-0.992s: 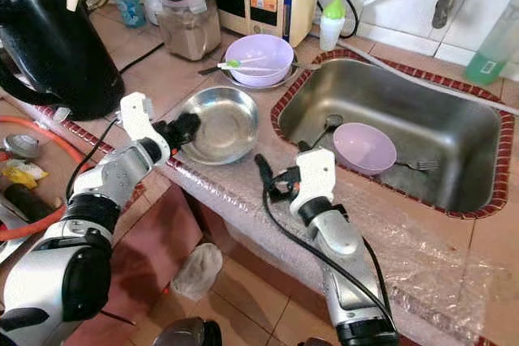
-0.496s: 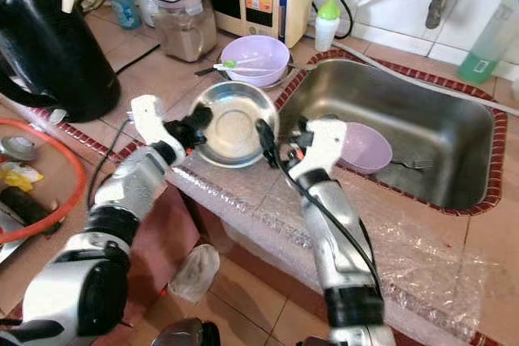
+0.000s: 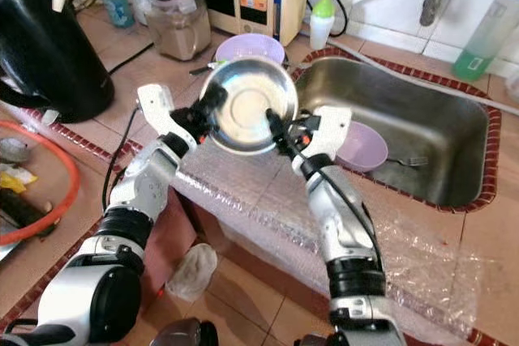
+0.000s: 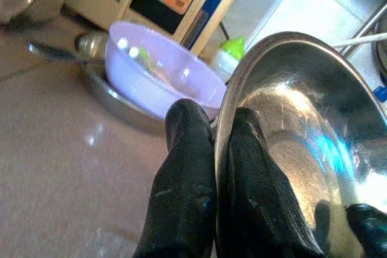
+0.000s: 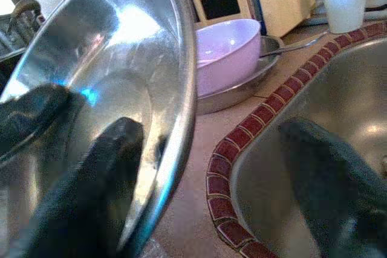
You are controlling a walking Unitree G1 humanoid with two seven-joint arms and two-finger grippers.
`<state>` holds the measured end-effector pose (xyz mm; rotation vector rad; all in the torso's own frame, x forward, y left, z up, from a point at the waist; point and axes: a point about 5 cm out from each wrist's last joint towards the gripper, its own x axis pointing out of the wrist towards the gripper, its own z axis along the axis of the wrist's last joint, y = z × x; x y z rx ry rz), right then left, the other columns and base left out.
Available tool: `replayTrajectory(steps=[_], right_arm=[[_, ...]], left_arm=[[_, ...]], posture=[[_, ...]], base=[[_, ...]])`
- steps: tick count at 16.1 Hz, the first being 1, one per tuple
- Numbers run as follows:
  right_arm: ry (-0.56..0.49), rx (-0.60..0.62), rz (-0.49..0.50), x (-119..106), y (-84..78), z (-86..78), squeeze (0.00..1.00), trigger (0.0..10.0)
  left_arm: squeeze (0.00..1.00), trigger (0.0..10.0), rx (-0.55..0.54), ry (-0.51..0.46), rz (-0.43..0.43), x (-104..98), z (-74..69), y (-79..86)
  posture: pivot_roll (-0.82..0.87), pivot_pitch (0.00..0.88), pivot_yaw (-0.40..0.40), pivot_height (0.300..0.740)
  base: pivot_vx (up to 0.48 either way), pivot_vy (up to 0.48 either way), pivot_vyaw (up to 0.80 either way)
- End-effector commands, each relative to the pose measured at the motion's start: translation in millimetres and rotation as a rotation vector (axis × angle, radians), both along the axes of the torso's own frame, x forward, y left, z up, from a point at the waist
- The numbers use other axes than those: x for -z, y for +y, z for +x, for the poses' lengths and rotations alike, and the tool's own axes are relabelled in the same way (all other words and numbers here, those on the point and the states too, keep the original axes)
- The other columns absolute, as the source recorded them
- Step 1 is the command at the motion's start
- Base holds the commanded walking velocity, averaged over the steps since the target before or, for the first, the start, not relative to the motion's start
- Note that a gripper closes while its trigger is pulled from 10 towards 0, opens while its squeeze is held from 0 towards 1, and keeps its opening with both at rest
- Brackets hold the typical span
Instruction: Kitchen organization
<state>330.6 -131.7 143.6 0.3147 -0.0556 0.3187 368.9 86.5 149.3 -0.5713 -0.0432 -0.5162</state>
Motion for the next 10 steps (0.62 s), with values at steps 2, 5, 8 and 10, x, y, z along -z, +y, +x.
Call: replayTrajectory(steps=[2, 5, 8, 10], right_arm=[[0.058, 0.025, 0.02, 0, -11.1, 9.0, 0.0, 0.0], [0.186, 0.057, 0.084, 3, -30.9, 19.5, 0.0, 0.0], [0.173, 0.041, 0.058, -6, -35.1, 24.0, 0.0, 0.0], [0.187, 0.025, 0.06, -5, -32.5, 21.3, 0.0, 0.0]], left_arm=[[0.0, 0.0, 0.016, -0.092, 0.029, -12, -2.1, -0.7], [0.0, 0.0, 0.086, -0.183, 0.056, -19, -11.5, -14.5], [0.0, 0.0, 0.083, -0.237, 0.105, -24, -15.1, -14.1], [0.0, 0.0, 0.111, -0.275, 0.163, -25, -21.5, -10.5]], posture=[[-0.09, 0.0, 0.044, 0.74], [-0.09, 0.0, 0.043, 0.74], [-0.09, 0.001, 0.044, 0.74], [-0.09, 0.004, 0.042, 0.74]], base=[[0.0, 0.0, 0.0], [0.0, 0.0, 0.0], [0.0, 0.0, 0.0], [0.0, 0.0, 0.0]])
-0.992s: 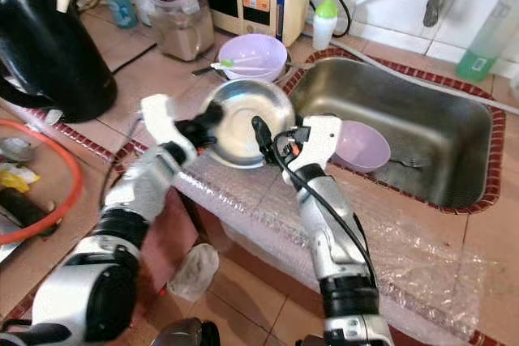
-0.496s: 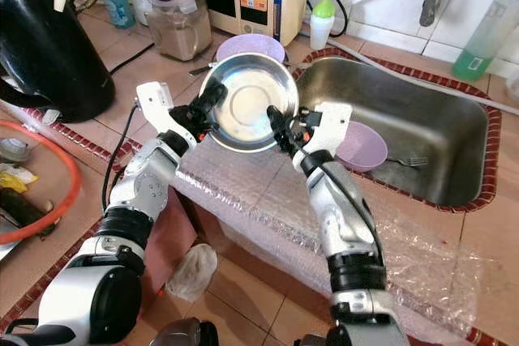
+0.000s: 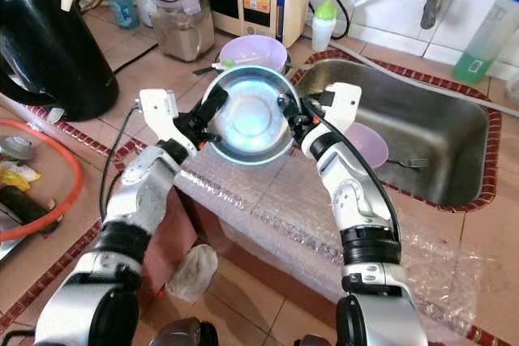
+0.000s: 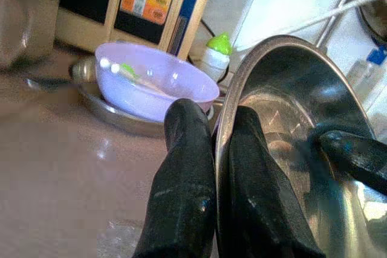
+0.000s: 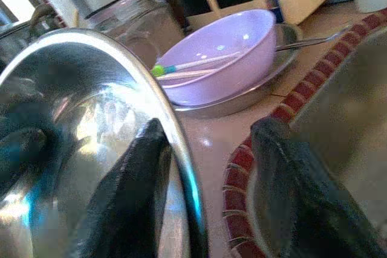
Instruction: Kitchen organization
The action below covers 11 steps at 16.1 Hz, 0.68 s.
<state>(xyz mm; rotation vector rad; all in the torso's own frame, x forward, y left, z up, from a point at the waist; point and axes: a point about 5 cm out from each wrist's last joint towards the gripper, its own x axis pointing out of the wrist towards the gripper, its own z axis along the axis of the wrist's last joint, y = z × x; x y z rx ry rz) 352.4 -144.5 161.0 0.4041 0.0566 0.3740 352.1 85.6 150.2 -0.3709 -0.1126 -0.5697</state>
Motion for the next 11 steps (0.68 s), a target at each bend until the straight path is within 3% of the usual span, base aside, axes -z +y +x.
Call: replayTrajectory(steps=[1, 3, 5, 7, 11], right_arm=[[0.082, 0.095, -0.014, 13, -19.0, -1.5, 0.0, 0.0], [0.101, 0.087, 0.005, 18, -14.2, -5.8, 0.0, 0.0], [0.145, 0.024, 0.065, 35, -1.8, -22.5, 0.0, 0.0], [0.17, 0.004, 0.113, 39, -0.6, -27.8, 0.0, 0.0], [0.132, 0.122, 0.128, 36, -17.0, -23.7, 0.0, 0.0]], left_arm=[[0.0, 0.0, 0.107, -0.144, 0.001, -24, -6.2, -8.8], [0.0, 0.0, 0.109, -0.165, 0.019, -26, -9.2, -6.1], [0.0, 0.0, 0.079, -0.186, 0.024, -31, -10.7, -0.8], [0.0, 0.0, 0.083, -0.177, 0.035, -28, -12.6, -0.4], [0.0, 0.0, 0.11, -0.149, 0.116, -24, -10.1, 0.3]], posture=[[-0.09, 0.004, 0.041, 0.74], [-0.08, 0.005, 0.041, 0.74], [-0.07, 0.008, 0.036, 0.74], [-0.07, 0.01, 0.037, 0.74], [-0.07, 0.016, 0.046, 0.74]], base=[[0.0, 0.0, 0.0], [0.0, 0.0, 0.0], [0.0, 0.0, 0.0], [0.0, 0.0, 0.0], [0.0, 0.0, 0.0]])
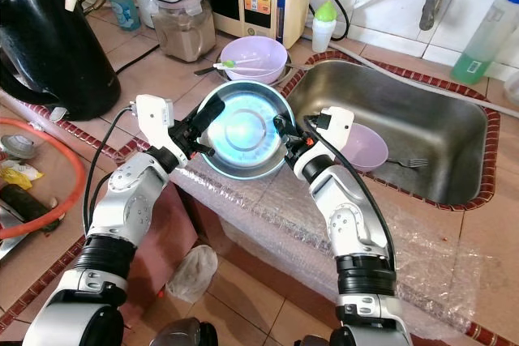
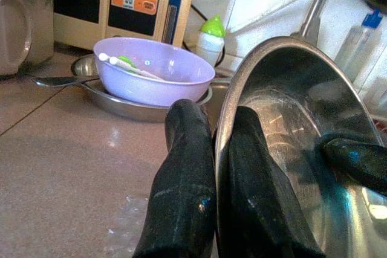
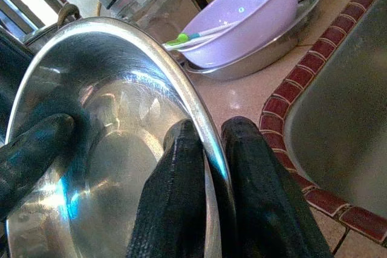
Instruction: Kitchen organization
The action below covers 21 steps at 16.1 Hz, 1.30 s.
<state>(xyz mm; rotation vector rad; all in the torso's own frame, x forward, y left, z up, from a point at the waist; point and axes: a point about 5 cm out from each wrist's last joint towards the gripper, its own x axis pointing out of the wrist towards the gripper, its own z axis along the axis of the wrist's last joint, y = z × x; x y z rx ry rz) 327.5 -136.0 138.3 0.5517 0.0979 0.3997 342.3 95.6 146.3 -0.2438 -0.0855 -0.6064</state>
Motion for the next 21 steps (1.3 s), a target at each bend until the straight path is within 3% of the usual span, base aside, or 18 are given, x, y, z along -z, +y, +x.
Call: replayTrajectory(steps=[1, 2, 3, 7, 9, 12, 14, 19, 20, 21], right_arm=[[0.056, 0.205, -0.017, 7, -33.6, 4.9, 0.0, 0.0], [0.031, 0.257, -0.006, 0, -40.7, 8.8, 0.0, 0.0], [0.014, 0.291, -0.005, -5, -45.0, 12.2, 0.0, 0.0], [-0.012, 0.365, 0.019, -14, -50.1, 18.6, 0.0, 0.0], [-0.022, 0.426, 0.016, -19, -55.5, 24.1, 0.0, 0.0], [-0.016, 0.533, -0.107, -21, -74.5, 31.7, 0.0, 0.0], [-0.019, 0.604, -0.279, -22, -96.6, 38.9, 0.0, 0.0], [0.069, 0.732, -0.574, -14, -126.7, 45.6, 0.0, 0.0], [0.099, 0.718, -0.608, -8, -127.0, 46.1, 0.0, 4.2], [0.111, 0.707, -0.619, -6, -126.4, 46.2, 0.0, 5.0]], left_arm=[[0.33, 5.2, 0.111, -0.119, 0.022, -29, 1.6, -10.7], [1.0, 9.1, 0.134, -0.126, 0.066, -31, 2.8, -12.0], [1.0, 10.0, 0.147, -0.133, 0.083, -32, 3.7, -13.4], [1.0, 10.0, 0.141, -0.141, 0.126, -30, 4.4, -16.7], [1.0, 10.0, 0.141, -0.145, 0.199, -29, 1.6, -17.7], [1.0, 10.0, 0.174, -0.17, 0.284, -29, -11.2, -15.6], [1.0, 10.0, 0.119, -0.194, 0.395, -14, -25.3, -4.2], [1.0, 10.0, 0.102, -0.156, 0.417, 6, -62.7, 4.7], [1.0, 10.0, 0.09, -0.147, 0.416, 5, -66.2, 6.9], [1.0, 10.0, 0.09, -0.147, 0.418, 4, -66.6, 7.2]], posture=[[-0.06, 0.018, 0.048, 0.74], [-0.06, 0.018, 0.049, 0.74], [-0.06, 0.017, 0.051, 0.74], [-0.06, 0.018, 0.051, 0.74], [-0.05, 0.028, 0.048, 0.74], [-0.02, 0.058, 0.067, 0.74], [-0.01, 0.072, 0.081, 0.74], [0.03, 0.104, 0.092, 0.74], [0.03, 0.11, 0.093, 0.74], [0.04, 0.115, 0.094, 0.74]], base=[[0.0, 0.0, 0.0], [0.0, 0.0, 0.0], [0.0, 0.0, 0.0], [0.0, 0.0, 0.0], [0.0, 0.0, 0.0], [0.0, 0.0, 0.0], [0.0, 0.0, 0.0], [0.0, 0.0, 0.0], [0.0, 0.0, 0.0], [0.0, 0.0, 0.0]])
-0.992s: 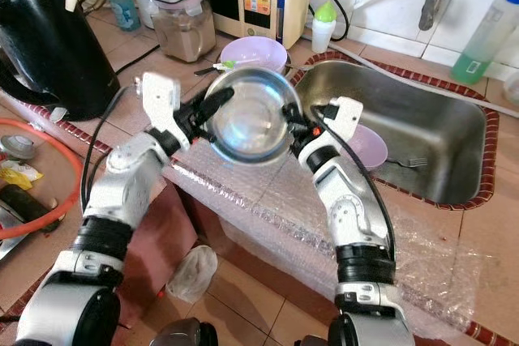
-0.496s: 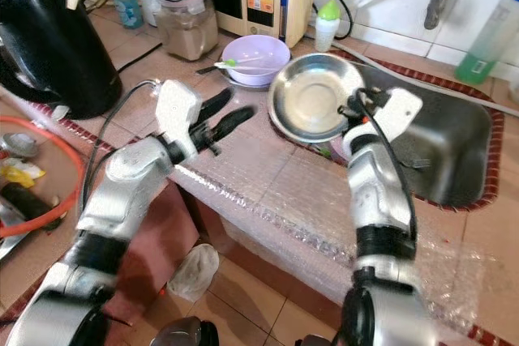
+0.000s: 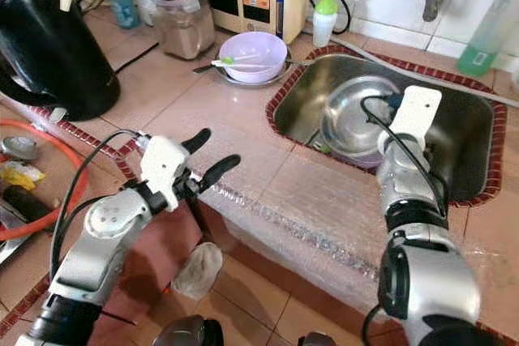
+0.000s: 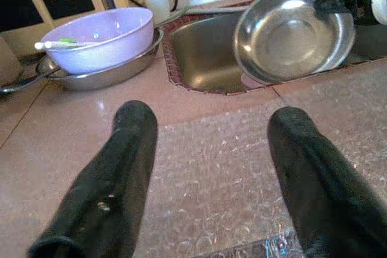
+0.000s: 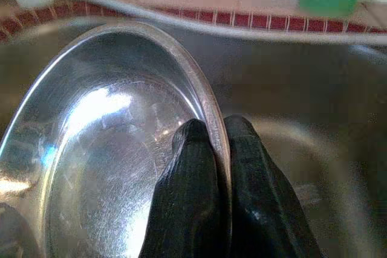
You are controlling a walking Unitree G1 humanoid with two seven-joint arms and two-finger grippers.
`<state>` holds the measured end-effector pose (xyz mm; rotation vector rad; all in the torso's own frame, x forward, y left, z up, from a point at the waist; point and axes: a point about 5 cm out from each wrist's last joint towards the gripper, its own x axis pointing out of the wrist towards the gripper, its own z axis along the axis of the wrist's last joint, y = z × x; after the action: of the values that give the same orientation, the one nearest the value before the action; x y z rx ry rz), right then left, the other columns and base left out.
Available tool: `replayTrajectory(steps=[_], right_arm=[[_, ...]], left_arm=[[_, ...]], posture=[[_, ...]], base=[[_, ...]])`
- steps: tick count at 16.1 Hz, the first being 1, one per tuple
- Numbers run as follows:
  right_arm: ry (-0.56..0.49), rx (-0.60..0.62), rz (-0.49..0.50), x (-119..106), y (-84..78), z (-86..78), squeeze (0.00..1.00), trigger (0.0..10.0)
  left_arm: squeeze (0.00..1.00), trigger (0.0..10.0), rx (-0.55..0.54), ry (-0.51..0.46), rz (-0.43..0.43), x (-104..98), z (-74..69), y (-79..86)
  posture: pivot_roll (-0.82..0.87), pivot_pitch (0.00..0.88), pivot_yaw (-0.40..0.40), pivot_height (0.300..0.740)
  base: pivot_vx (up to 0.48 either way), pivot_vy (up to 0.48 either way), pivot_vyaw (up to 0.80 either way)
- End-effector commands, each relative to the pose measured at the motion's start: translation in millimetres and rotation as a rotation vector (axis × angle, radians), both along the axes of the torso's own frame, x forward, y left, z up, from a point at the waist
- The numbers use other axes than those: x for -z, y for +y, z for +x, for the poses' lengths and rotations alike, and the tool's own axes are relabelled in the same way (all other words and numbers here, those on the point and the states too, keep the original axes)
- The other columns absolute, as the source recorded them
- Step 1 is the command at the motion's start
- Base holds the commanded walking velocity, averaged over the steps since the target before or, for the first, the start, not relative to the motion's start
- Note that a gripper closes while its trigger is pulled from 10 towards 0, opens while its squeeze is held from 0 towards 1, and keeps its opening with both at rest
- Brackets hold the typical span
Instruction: Kitchen organization
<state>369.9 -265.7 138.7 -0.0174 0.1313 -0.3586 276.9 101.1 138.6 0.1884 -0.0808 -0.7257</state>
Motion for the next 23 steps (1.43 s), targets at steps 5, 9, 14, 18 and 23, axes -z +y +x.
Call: replayTrajectory(steps=[5, 9, 14, 18, 23], right_arm=[[0.037, -0.103, -0.012, 9, 13.9, 2.5, 1.0, 10.0], [0.044, -0.127, -0.014, 15, 15.8, 0.8, 1.0, 10.0], [0.018, -0.217, -0.114, 18, 13.9, -5.7, 1.0, 10.0], [-0.031, -0.291, -0.13, 26, 18.9, -16.6, 1.0, 10.0], [-0.097, -0.235, -0.104, 37, 18.2, -38.4, 1.0, 10.0]], left_arm=[[1.0, 10.0, 0.002, -0.012, 0.022, -6, -5.4, 0.7], [1.0, 10.0, 0.02, 0.014, 0.014, -4, -8.2, -2.7], [1.0, 10.0, 0.072, -0.001, 0.004, -6, -9.0, -11.7], [1.0, 10.0, 0.064, -0.024, -0.038, -16, 2.7, -16.4], [1.0, 10.0, 0.074, -0.014, -0.066, -17, 11.8, -22.1]], posture=[[0.05, 0.126, 0.103, 0.74], [0.04, 0.12, 0.101, 0.74], [0.02, 0.098, 0.088, 0.74], [-0.01, 0.051, 0.069, 0.74], [-0.04, 0.005, 0.066, 0.74]], base=[[0.0, 0.0, 0.0], [0.0, 0.0, 0.0], [0.0, 0.0, 0.0], [0.0, 0.0, 0.0], [0.0, 0.0, 0.0]])
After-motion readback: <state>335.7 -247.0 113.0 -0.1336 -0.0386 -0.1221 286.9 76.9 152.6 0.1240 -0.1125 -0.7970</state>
